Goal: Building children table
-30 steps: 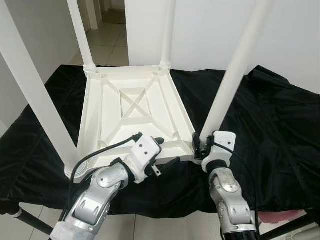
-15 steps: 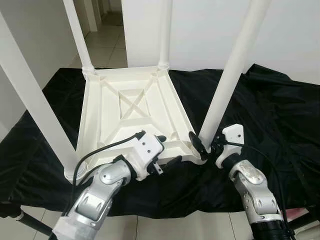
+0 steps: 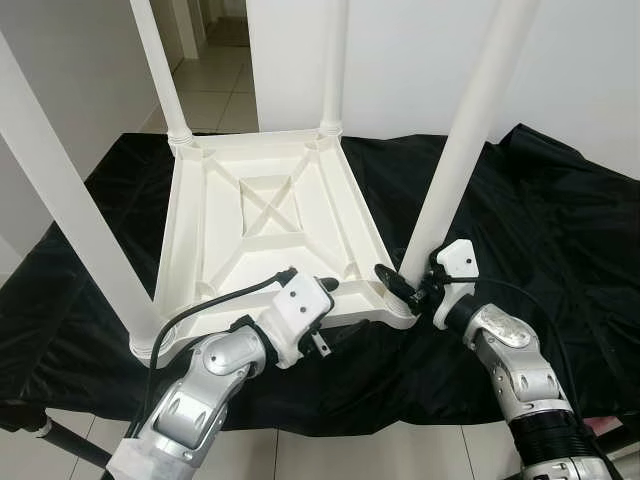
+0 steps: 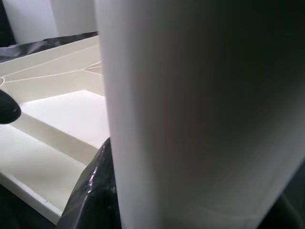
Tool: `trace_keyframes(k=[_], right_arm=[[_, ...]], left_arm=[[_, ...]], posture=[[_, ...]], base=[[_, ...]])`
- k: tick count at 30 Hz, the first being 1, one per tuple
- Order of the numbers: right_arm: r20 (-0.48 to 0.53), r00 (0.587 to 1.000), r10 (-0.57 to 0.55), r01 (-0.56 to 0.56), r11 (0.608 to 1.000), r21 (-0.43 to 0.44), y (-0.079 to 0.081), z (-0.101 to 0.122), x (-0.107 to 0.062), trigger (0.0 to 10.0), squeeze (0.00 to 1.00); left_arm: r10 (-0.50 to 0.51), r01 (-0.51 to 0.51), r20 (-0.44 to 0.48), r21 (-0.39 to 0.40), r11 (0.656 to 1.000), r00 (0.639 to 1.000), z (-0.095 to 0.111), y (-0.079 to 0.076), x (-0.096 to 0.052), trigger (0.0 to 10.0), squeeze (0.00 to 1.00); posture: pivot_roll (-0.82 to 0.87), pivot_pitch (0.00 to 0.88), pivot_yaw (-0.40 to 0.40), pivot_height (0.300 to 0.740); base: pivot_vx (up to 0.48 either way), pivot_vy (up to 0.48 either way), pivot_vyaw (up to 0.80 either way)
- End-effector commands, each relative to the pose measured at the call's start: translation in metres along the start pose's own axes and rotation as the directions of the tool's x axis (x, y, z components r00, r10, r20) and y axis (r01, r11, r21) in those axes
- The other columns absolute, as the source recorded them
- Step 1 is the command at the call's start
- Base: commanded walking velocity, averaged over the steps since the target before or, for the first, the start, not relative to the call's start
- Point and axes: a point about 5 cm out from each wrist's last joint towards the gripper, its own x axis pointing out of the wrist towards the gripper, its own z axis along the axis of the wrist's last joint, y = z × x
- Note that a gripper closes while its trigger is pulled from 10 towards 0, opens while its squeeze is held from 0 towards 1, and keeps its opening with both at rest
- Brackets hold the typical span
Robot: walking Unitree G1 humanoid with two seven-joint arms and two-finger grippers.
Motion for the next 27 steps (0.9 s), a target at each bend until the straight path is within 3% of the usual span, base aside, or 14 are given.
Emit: trace_keyframes(k=[1,2,8,12,14,15,18,22,23,27], right_arm=[[-0.021,1.000,0.000,0.000,1.000,0.010,0.002,-0.005,-0.001,10.0,0.00],[0.001,0.999,-0.044,0.044,0.997,0.059,0.002,-0.003,-0.001,10.0,0.00],[0.030,0.965,-0.260,0.255,0.959,0.128,0.013,-0.001,0.001,10.0,0.00],[0.023,0.949,-0.315,0.309,0.940,0.144,0.016,-0.001,0.002,10.0,0.00],[-0.013,0.892,-0.451,0.447,0.879,0.168,0.030,-0.005,0.003,10.0,0.00],[-0.013,0.892,-0.451,0.447,0.879,0.168,0.030,-0.005,0.003,10.0,0.00],[-0.067,0.831,-0.552,0.553,0.811,0.190,0.051,-0.009,0.006,10.0,0.00],[-0.076,0.809,-0.584,0.583,0.777,0.235,0.060,-0.006,0.010,10.0,0.00],[-0.064,0.808,-0.585,0.582,0.776,0.242,0.065,-0.002,0.013,10.0,0.00],[-0.040,0.806,-0.591,0.586,0.784,0.206,0.063,0.002,0.011,10.0,0.00]], left_arm=[[-0.047,0.047,-0.003,0.007,0.999,0.999,0.002,-0.002,0.001,10.0,0.00],[-0.048,0.049,-0.004,0.004,0.999,0.999,0.002,-0.003,0.000,10.0,0.00],[-0.053,0.053,-0.009,-0.010,0.999,0.999,0.002,-0.006,-0.002,10.0,0.00],[-0.057,0.057,-0.010,-0.009,0.998,0.998,0.002,-0.007,-0.002,10.0,0.00],[-0.061,0.061,-0.012,-0.005,0.998,0.998,0.002,-0.006,-0.003,10.0,0.00],[-0.061,0.061,-0.012,-0.005,0.998,0.998,0.002,-0.006,-0.003,10.0,0.00],[-0.056,0.056,-0.014,0.000,0.998,0.998,0.002,-0.005,-0.002,10.0,0.00],[-0.051,0.051,-0.009,-0.007,0.999,0.999,0.003,-0.005,-0.001,10.0,0.00],[-0.054,0.054,-0.006,-0.014,0.998,0.999,0.004,-0.008,-0.001,10.0,0.00],[-0.061,0.061,-0.008,-0.014,0.998,0.998,0.003,-0.010,-0.001,10.0,0.00]], posture=[[-0.04,0.054,-0.003,0.740],[-0.05,0.069,0.001,0.740],[-0.04,0.093,-0.008,0.740],[-0.04,0.096,-0.011,0.740],[-0.04,0.096,-0.019,0.740],[-0.04,0.096,-0.019,0.740],[-0.03,0.086,-0.031,0.740],[-0.03,0.087,-0.031,0.740],[-0.03,0.088,-0.031,0.740],[-0.04,0.094,-0.030,0.740]], base=[[0.000,0.000,0.00],[0.000,0.000,0.00],[0.000,0.000,0.00],[0.000,0.000,0.00],[0.000,0.000,0.00],[0.000,0.000,0.00],[0.000,0.000,0.00],[0.000,0.000,0.00],[0.000,0.000,0.00],[0.000,0.000,0.00]])
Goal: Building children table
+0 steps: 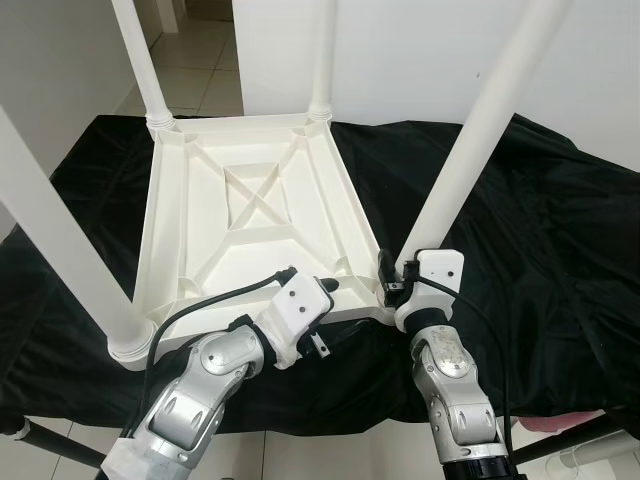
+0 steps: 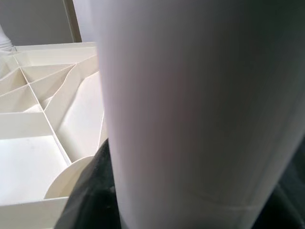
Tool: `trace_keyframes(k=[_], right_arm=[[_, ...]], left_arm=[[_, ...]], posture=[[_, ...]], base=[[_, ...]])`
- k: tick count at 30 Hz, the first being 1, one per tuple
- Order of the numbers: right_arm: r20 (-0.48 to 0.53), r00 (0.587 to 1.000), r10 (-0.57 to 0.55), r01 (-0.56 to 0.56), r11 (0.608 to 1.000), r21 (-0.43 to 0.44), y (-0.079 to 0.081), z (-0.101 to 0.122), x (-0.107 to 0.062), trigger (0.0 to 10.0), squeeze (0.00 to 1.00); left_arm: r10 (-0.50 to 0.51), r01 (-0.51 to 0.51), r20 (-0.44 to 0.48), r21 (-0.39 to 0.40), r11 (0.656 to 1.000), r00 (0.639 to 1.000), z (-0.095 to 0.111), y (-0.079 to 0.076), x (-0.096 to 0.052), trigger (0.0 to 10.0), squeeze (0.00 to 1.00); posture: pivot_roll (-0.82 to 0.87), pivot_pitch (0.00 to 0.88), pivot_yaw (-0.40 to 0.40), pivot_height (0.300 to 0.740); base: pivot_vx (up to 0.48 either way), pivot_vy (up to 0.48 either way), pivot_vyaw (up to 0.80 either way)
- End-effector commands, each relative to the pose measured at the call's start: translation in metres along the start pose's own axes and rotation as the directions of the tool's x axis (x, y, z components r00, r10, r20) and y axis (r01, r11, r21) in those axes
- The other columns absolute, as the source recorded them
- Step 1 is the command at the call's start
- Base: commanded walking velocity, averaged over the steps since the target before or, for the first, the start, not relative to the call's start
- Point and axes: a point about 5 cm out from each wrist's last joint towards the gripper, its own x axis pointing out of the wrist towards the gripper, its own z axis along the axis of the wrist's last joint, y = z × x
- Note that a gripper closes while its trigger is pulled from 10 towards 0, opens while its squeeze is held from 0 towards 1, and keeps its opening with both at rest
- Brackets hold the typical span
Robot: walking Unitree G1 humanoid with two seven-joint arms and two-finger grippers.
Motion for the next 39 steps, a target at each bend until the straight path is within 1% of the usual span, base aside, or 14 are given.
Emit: trace_keyframes(k=[1,7,8,9,10,12,18,19,23,28,29,30,31,39], right_arm=[[-0.055,0.998,-0.022,0.025,0.999,0.043,0.001,-0.010,-0.006,10.0,1.00],[-0.025,0.999,0.040,-0.038,0.997,0.068,-0.011,-0.002,-0.011,10.0,1.00],[-0.017,0.993,0.113,-0.112,0.992,0.057,-0.017,-0.001,-0.013,10.0,0.46],[-0.017,0.993,0.113,-0.112,0.992,0.057,-0.017,-0.001,-0.013,10.0,0.46],[-0.018,0.984,0.175,-0.174,0.983,0.052,-0.024,0.000,-0.015,10.0,0.00],[-0.028,0.962,0.271,-0.271,0.962,0.032,-0.033,0.000,-0.017,10.0,0.00],[-0.041,0.913,0.407,-0.409,0.911,-0.050,-0.041,0.003,-0.014,10.0,0.00],[-0.056,0.872,0.485,-0.489,0.868,-0.092,-0.045,0.006,-0.005,10.0,0.00],[-0.062,0.852,0.521,-0.524,0.845,-0.104,-0.046,0.009,0.000,10.0,0.00],[-0.105,0.767,0.633,-0.642,0.754,-0.140,-0.042,0.008,0.015,10.0,0.00],[-0.105,0.767,0.633,-0.642,0.754,-0.140,-0.042,0.008,0.015,10.0,0.00],[-0.118,0.753,0.648,-0.658,0.738,-0.147,-0.041,0.006,0.016,3.0,0.00],[-0.127,0.745,0.655,-0.667,0.729,-0.154,-0.041,0.004,0.017,0.0,0.00],[-0.152,0.725,0.671,-0.688,0.714,-0.129,-0.045,-0.002,0.015,0.0,0.00]], left_arm=[[-0.045,0.045,-0.001,-0.004,0.999,0.999,0.001,-0.006,0.001,10.0,0.00],[-0.050,0.050,0.009,-0.003,0.999,0.999,0.005,-0.007,0.004,10.0,0.00],[-0.053,0.053,0.011,-0.003,0.999,0.999,0.006,-0.007,0.004,10.0,0.00],[-0.053,0.053,0.011,-0.003,0.999,0.999,0.006,-0.007,0.004,10.0,0.00],[-0.057,0.057,0.016,-0.004,0.998,0.998,0.007,-0.007,0.004,10.0,0.00],[-0.062,0.062,0.022,-0.003,0.998,0.998,0.009,-0.007,0.005,10.0,0.00],[-0.071,0.071,0.034,-0.007,0.997,0.997,0.012,-0.007,0.006,10.0,0.00],[-0.083,0.083,0.038,-0.008,0.997,0.996,0.013,-0.009,0.007,10.0,0.00],[-0.086,0.086,0.038,-0.007,0.996,0.996,0.014,-0.009,0.007,10.0,0.00],[-0.122,0.123,0.029,-0.029,0.992,0.992,0.012,-0.009,-0.001,10.0,0.00],[-0.122,0.123,0.029,-0.029,0.992,0.992,0.012,-0.009,-0.001,10.0,0.00],[-0.128,0.129,0.029,-0.033,0.991,0.991,0.012,-0.009,-0.005,10.0,0.00],[-0.131,0.132,0.029,-0.037,0.991,0.991,0.012,-0.009,-0.008,10.0,0.00],[-0.116,0.117,0.021,-0.044,0.992,0.993,0.012,-0.004,-0.015,10.0,0.00]], posture=[[-0.04,0.098,-0.029,0.740],[-0.05,0.109,-0.019,0.740],[-0.05,0.115,-0.019,0.740],[-0.05,0.115,-0.019,0.740],[-0.05,0.115,-0.020,0.740],[-0.07,0.126,-0.017,0.740],[-0.07,0.127,-0.015,0.740],[-0.07,0.124,-0.006,0.740],[-0.07,0.122,-0.007,0.740],[-0.05,0.123,-0.013,0.740],[-0.05,0.123,-0.013,0.740],[-0.05,0.125,-0.015,0.740],[-0.05,0.127,-0.017,0.740],[-0.04,0.136,-0.026,0.740]], base=[[0.000,0.000,0.00],[0.000,0.000,0.00],[0.000,0.000,0.00],[0.000,0.000,0.00],[0.000,0.000,0.00],[0.000,0.000,0.00],[0.000,0.000,0.00],[0.000,0.000,0.00],[0.000,0.000,0.00],[0.000,0.000,0.00],[0.000,0.000,0.00],[0.000,0.000,0.00],[0.000,0.000,0.00],[0.000,0.000,0.00]])
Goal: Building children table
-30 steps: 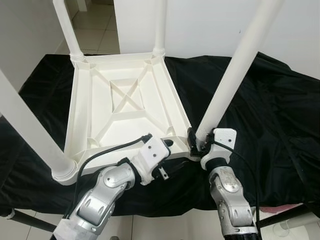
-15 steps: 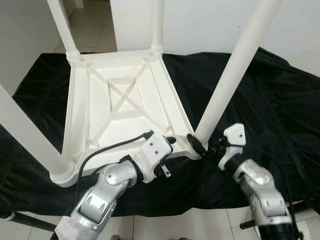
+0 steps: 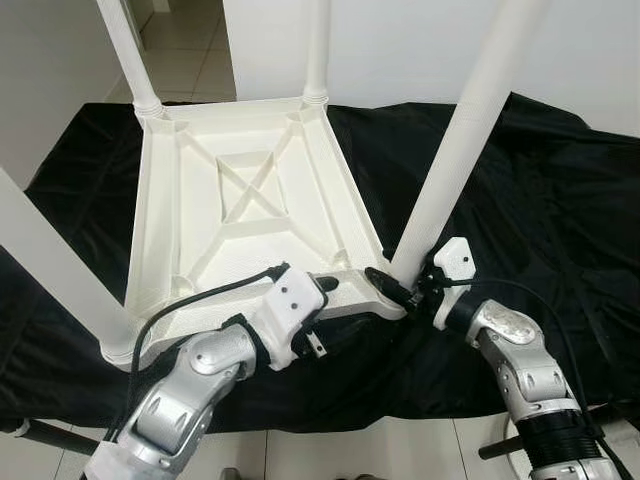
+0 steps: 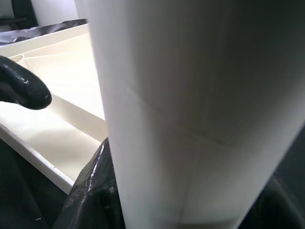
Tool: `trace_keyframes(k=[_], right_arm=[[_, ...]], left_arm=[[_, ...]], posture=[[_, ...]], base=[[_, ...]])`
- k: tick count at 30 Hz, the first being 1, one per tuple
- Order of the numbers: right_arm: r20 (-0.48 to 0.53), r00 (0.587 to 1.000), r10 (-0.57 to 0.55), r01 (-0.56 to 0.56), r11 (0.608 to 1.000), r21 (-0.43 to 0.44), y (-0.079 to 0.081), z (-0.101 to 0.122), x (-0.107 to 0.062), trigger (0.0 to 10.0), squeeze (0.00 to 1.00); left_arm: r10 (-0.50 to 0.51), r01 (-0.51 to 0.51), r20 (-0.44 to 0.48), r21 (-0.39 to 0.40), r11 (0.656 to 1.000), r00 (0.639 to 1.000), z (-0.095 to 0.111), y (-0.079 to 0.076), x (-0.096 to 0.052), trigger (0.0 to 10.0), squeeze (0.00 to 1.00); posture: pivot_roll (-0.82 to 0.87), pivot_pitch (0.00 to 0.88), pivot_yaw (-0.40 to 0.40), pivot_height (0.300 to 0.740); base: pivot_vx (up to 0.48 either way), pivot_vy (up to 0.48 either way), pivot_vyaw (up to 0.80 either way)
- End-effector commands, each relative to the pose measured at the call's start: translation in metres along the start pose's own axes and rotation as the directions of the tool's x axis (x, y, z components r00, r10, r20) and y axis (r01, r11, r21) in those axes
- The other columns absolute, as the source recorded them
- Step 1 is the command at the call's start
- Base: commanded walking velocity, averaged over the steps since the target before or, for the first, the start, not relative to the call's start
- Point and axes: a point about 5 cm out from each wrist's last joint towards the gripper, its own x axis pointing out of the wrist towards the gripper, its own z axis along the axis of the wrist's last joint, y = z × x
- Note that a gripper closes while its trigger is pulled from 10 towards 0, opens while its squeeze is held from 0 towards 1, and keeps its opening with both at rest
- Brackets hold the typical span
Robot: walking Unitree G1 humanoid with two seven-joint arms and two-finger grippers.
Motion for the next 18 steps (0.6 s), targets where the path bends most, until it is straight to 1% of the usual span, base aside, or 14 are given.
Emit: trace_keyframes(k=[1,2,4,5,6,8,9,11,12,13,14,15,17,18], right_arm=[[-0.028,0.999,-0.019,0.019,1.000,0.016,0.000,-0.007,-0.003,0.0,0.00],[-0.023,0.999,-0.048,0.049,0.999,0.019,-0.001,-0.007,-0.003,1.6,0.00],[-0.023,0.999,-0.048,0.049,0.999,0.019,-0.001,-0.007,-0.003,1.6,0.00],[-0.015,0.997,-0.080,0.081,0.996,0.031,-0.002,-0.006,-0.003,10.0,0.00],[-0.015,0.997,-0.080,0.081,0.996,0.031,-0.002,-0.006,-0.003,10.0,0.00],[0.000,0.989,-0.148,0.148,0.987,0.068,0.001,-0.004,-0.003,10.0,0.00],[0.000,0.989,-0.148,0.148,0.987,0.068,0.001,-0.004,-0.003,10.0,0.00],[0.009,0.968,-0.249,0.247,0.962,0.116,0.003,-0.003,-0.002,10.0,0.00],[0.009,0.968,-0.249,0.247,0.962,0.116,0.003,-0.003,-0.002,10.0,0.00],[0.019,0.943,-0.331,0.324,0.933,0.156,0.006,-0.002,-0.001,10.0,0.00],[0.012,0.912,-0.411,0.403,0.899,0.169,0.010,-0.003,-0.001,10.0,0.00],[0.012,0.912,-0.411,0.403,0.899,0.169,0.010,-0.003,-0.001,10.0,0.00],[-0.022,0.864,-0.504,0.499,0.848,0.175,0.018,-0.006,0.000,10.0,0.00],[-0.041,0.845,-0.534,0.532,0.830,0.167,0.023,-0.009,0.001,10.0,0.00]], left_arm=[[-0.094,0.094,-0.001,-0.006,0.996,0.996,0.000,-0.005,-0.002,10.0,0.00],[-0.089,0.089,0.001,-0.010,0.996,0.996,0.001,-0.005,-0.002,10.0,0.00],[-0.089,0.089,0.001,-0.010,0.996,0.996,0.001,-0.005,-0.002,10.0,0.00],[-0.087,0.087,0.003,-0.014,0.996,0.996,0.001,-0.005,-0.002,10.0,0.00],[-0.087,0.087,0.003,-0.014,0.996,0.996,0.001,-0.005,-0.002,10.0,0.00],[-0.086,0.086,0.004,-0.019,0.996,0.996,-0.001,-0.006,0.000,10.0,0.00],[-0.086,0.086,0.004,-0.019,0.996,0.996,-0.001,-0.006,0.000,10.0,0.00],[-0.087,0.087,0.005,-0.021,0.996,0.996,-0.001,-0.006,0.000,10.0,0.00],[-0.087,0.087,0.005,-0.021,0.996,0.996,-0.001,-0.006,0.000,10.0,0.00],[-0.087,0.087,0.006,-0.022,0.996,0.996,-0.001,-0.006,0.000,10.0,0.00],[-0.085,0.085,0.012,-0.027,0.996,0.996,-0.001,-0.006,0.001,10.0,0.00],[-0.085,0.085,0.012,-0.027,0.996,0.996,-0.001,-0.006,0.001,10.0,0.00],[-0.079,0.080,0.027,-0.038,0.996,0.997,0.000,-0.005,0.000,10.0,0.00],[-0.076,0.077,0.036,-0.047,0.996,0.996,0.001,-0.004,0.000,10.0,0.00]], posture=[[-0.04,0.142,-0.025,0.740],[-0.04,0.142,-0.025,0.740],[-0.04,0.142,-0.025,0.740],[-0.06,0.140,-0.025,0.740],[-0.06,0.140,-0.025,0.740],[-0.07,0.140,-0.027,0.740],[-0.07,0.140,-0.027,0.740],[-0.07,0.142,-0.026,0.740],[-0.07,0.142,-0.026,0.740],[-0.08,0.143,-0.025,0.740],[-0.08,0.143,-0.026,0.740],[-0.08,0.143,-0.026,0.740],[-0.08,0.144,-0.029,0.740],[-0.08,0.143,-0.029,0.740]], base=[[0.000,0.000,0.00],[0.000,0.000,0.00],[0.000,0.000,0.00],[0.000,0.000,0.00],[0.000,0.000,0.00],[0.000,0.000,0.00],[0.000,0.000,0.00],[0.000,0.000,0.00],[0.000,0.000,0.00],[0.000,0.000,0.00],[0.000,0.000,0.00],[0.000,0.000,0.00],[0.000,0.000,0.00],[0.000,0.000,0.00]])
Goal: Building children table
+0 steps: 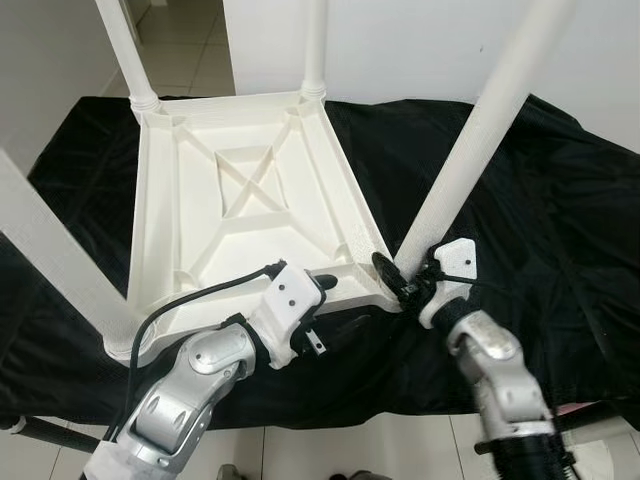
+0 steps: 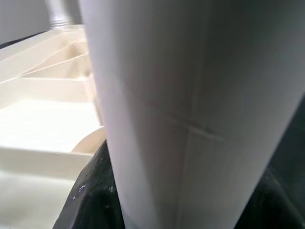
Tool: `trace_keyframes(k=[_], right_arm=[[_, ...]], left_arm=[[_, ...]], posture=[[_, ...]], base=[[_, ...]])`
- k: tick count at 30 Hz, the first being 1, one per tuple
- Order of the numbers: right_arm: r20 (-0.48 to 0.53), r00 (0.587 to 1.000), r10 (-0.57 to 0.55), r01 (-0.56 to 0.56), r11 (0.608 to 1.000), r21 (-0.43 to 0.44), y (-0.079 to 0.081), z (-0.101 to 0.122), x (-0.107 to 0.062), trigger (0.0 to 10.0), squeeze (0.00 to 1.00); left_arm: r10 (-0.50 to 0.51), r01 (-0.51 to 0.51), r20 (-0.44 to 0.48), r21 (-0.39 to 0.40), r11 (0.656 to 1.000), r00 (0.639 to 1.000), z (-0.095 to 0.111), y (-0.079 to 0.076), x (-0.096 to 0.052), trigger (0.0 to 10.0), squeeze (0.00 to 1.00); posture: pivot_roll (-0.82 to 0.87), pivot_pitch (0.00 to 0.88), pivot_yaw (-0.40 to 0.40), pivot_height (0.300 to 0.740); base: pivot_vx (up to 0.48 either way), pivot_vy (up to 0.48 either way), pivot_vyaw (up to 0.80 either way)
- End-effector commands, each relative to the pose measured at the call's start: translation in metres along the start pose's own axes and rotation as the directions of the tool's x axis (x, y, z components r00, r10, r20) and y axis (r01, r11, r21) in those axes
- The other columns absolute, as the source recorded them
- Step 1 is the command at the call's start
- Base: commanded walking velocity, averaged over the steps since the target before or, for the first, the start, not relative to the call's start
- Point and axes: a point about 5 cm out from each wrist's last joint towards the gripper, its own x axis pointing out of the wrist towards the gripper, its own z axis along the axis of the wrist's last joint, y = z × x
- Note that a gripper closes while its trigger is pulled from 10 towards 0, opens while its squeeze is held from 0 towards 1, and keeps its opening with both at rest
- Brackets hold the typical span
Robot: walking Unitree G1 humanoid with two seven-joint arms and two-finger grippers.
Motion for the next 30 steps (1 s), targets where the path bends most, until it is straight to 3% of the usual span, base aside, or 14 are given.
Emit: trace_keyframes(k=[1,4,9,15,16,17,18,23,24,28,30], right_arm=[[-0.062,0.993,-0.102,0.104,0.994,0.017,-0.001,-0.012,-0.005,10.0,0.00],[-0.069,0.990,-0.124,0.125,0.992,0.013,0.002,-0.015,-0.006,10.0,0.00],[-0.083,0.971,-0.223,0.228,0.972,0.052,0.024,-0.023,-0.010,10.0,0.00],[-0.092,0.962,-0.255,0.264,0.959,0.104,0.028,-0.023,-0.011,10.0,0.00],[-0.084,0.964,-0.253,0.262,0.958,0.116,0.028,-0.022,-0.012,10.0,0.75],[-0.084,0.964,-0.253,0.262,0.958,0.116,0.028,-0.022,-0.012,10.0,0.75],[-0.079,0.966,-0.245,0.253,0.959,0.127,0.027,-0.021,-0.013,10.0,1.00],[-0.050,0.978,-0.202,0.206,0.971,0.123,0.024,-0.016,-0.015,10.0,1.00],[-0.030,0.986,-0.162,0.164,0.980,0.111,0.021,-0.013,-0.017,10.0,0.00],[-0.003,0.995,-0.104,0.104,0.991,0.087,0.017,-0.008,-0.021,10.0,0.00],[0.020,1.000,-0.009,0.008,0.998,0.055,0.015,-0.003,-0.022,10.0,0.00]], left_arm=[[-0.066,0.066,0.011,-0.014,0.998,0.998,0.000,-0.003,-0.001,10.0,0.00],[-0.064,0.064,0.017,-0.020,0.998,0.998,0.001,-0.003,-0.001,10.0,0.00],[-0.054,0.054,0.011,-0.027,0.998,0.998,-0.001,-0.006,-0.003,10.0,0.00],[-0.051,0.051,0.011,-0.028,0.998,0.999,-0.001,-0.007,-0.003,10.0,0.00],[-0.047,0.048,0.010,-0.028,0.998,0.999,-0.001,-0.006,-0.003,10.0,0.00],[-0.047,0.048,0.010,-0.028,0.998,0.999,-0.001,-0.006,-0.003,10.0,0.00],[-0.045,0.045,0.011,-0.028,0.999,0.999,-0.001,-0.005,-0.003,10.0,0.00],[-0.042,0.042,0.011,-0.026,0.999,0.999,-0.001,-0.003,-0.004,10.0,0.00],[-0.041,0.041,0.010,-0.025,0.999,0.999,-0.001,-0.002,-0.004,10.0,0.00],[-0.038,0.038,0.007,-0.023,0.999,0.999,-0.001,-0.001,-0.006,10.0,0.00],[-0.040,0.040,0.006,-0.021,0.999,0.999,-0.001,-0.001,-0.007,10.0,0.00]], posture=[[-0.08,0.143,-0.029,0.740],[-0.08,0.145,-0.029,0.740],[-0.08,0.152,-0.034,0.740],[-0.07,0.152,-0.037,0.740],[-0.07,0.150,-0.037,0.740],[-0.07,0.150,-0.037,0.740],[-0.07,0.153,-0.037,0.740],[-0.07,0.150,-0.039,0.740],[-0.07,0.148,-0.040,0.740],[-0.07,0.150,-0.038,0.740],[-0.07,0.154,-0.032,0.740]], base=[[0.000,0.000,0.00],[0.000,0.000,0.00],[0.000,0.000,0.00],[0.000,0.000,0.00],[0.000,0.000,0.00],[0.000,0.000,0.00],[0.000,0.000,0.00],[0.000,0.000,0.00],[0.000,0.000,0.00],[0.000,0.000,0.00],[0.000,0.000,0.00]])
